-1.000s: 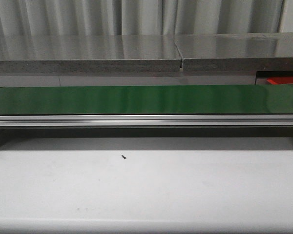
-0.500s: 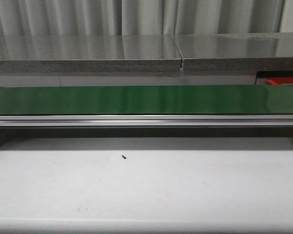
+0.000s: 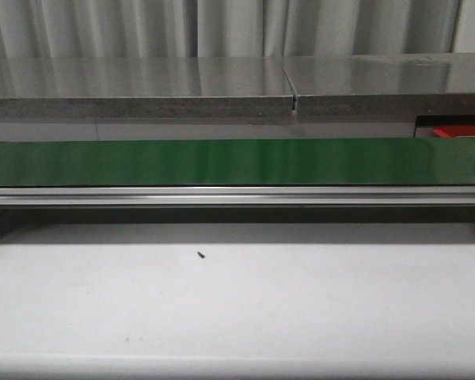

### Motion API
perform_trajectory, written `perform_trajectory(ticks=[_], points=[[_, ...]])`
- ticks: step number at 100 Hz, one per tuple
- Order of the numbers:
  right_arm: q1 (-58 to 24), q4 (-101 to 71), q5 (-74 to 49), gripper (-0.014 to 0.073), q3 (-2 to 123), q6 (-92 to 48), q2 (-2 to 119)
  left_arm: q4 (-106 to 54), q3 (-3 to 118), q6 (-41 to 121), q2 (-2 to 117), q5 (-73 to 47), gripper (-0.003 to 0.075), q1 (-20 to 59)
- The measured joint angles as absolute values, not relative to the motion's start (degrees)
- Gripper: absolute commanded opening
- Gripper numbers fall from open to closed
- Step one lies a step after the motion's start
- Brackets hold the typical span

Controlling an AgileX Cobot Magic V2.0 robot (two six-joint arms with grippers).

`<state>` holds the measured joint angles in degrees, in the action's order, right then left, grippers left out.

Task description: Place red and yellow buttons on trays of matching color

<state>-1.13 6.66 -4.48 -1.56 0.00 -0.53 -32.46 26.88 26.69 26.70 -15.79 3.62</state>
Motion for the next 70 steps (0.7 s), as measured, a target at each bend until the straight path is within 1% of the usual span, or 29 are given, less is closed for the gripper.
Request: perform_trajectory(ticks=[16, 27, 32, 39, 56, 70], points=[[-1.1, 6.7, -4.5, -0.0118, -1.6, 0.0, -0.5, -32.5, 26.8, 26.7, 26.7, -15.5, -0.0019, 3.6], [-1.1, 6.7, -4.5, -0.0118, -1.6, 0.0, -0.5, -31.7, 25.5, 26.7, 26.6, -10.9, -0.0019, 3.6], [-1.1, 6.7, -4.5, -0.0118, -1.6, 0.0, -0.5, -28.8, 24.5, 25.5, 26.3, -8.6, -0.0019, 3.6], [-1.1, 6.7, -4.5, -0.0118, -1.6, 0.0, -0.5, -21.6, 22.6, 20.0, 25.2, -6.0, -0.0019, 3.6], [-1.1, 6.7, -4.5, -0.0118, -1.6, 0.0, -0.5, 3.2, 16.0, -5.4, 20.6, -2.7, -0.0019, 3.6], [-1.1, 6.7, -4.5, -0.0118, -1.6, 0.0, -0.5, 9.8, 10.3, -11.8, 17.1, -1.5, -0.0019, 3.6]])
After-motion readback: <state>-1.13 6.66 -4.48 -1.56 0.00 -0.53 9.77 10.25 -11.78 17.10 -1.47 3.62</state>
